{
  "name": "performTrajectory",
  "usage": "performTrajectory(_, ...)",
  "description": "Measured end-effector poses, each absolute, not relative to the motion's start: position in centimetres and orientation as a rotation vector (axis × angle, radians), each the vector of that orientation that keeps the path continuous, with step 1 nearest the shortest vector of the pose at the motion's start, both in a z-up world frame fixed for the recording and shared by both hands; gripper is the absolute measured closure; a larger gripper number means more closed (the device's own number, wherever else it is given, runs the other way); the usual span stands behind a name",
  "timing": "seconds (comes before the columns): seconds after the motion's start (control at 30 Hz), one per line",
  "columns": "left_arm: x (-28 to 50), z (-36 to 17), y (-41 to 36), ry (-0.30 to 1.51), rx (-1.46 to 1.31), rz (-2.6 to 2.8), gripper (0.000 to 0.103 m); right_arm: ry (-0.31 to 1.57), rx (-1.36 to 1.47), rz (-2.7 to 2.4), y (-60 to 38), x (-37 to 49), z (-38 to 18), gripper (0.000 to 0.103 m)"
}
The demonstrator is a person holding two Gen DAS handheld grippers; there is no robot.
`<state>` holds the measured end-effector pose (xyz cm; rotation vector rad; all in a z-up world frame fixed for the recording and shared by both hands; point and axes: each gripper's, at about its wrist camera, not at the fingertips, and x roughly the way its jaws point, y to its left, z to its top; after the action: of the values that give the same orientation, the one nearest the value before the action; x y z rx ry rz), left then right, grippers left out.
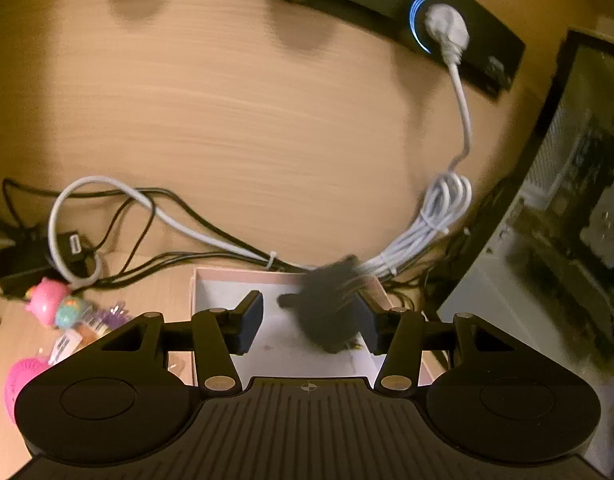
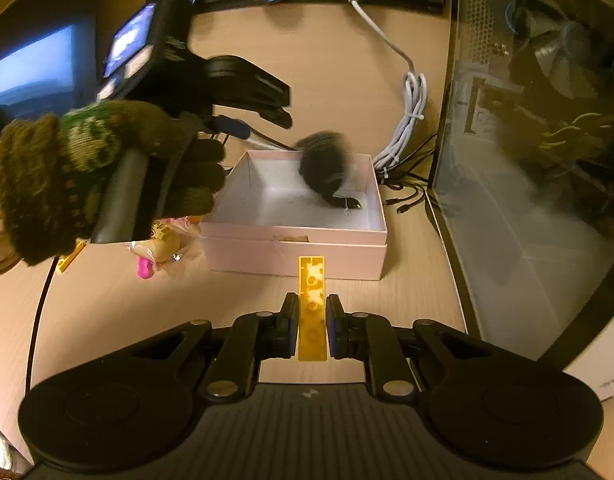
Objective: Organize objects
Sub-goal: 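Carry the black plush toy into the pink box with the left tool while the right holds a brick, then grasp the yellow brick with the left tool while the right tool grasps the white card reader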
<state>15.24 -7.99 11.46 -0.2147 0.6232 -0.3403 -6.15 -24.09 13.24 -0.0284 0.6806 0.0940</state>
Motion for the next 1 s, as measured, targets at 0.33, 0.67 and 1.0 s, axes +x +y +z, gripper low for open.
performTrajectory(0.33, 4.7, 10.3, 3.6, 0.628, -0.196, -0.201, 0.049, 0.592, 0.025, 0.169, -24.1, 2.5, 16.4, 0.089)
performTrajectory(0.67, -0.9, 6.9, 12.1, 0.741, -0.156, 0.036, 0.049, 0.658, 0.051, 0.176, -20.7, 10.8, 14.9, 0.023)
performTrajectory(1.0, 5.6, 5.2, 15.9, 0.768, -0.069, 0.07, 0.049, 0.7, -0.103, 0.223, -16.0, 1.5, 10.9, 0.016)
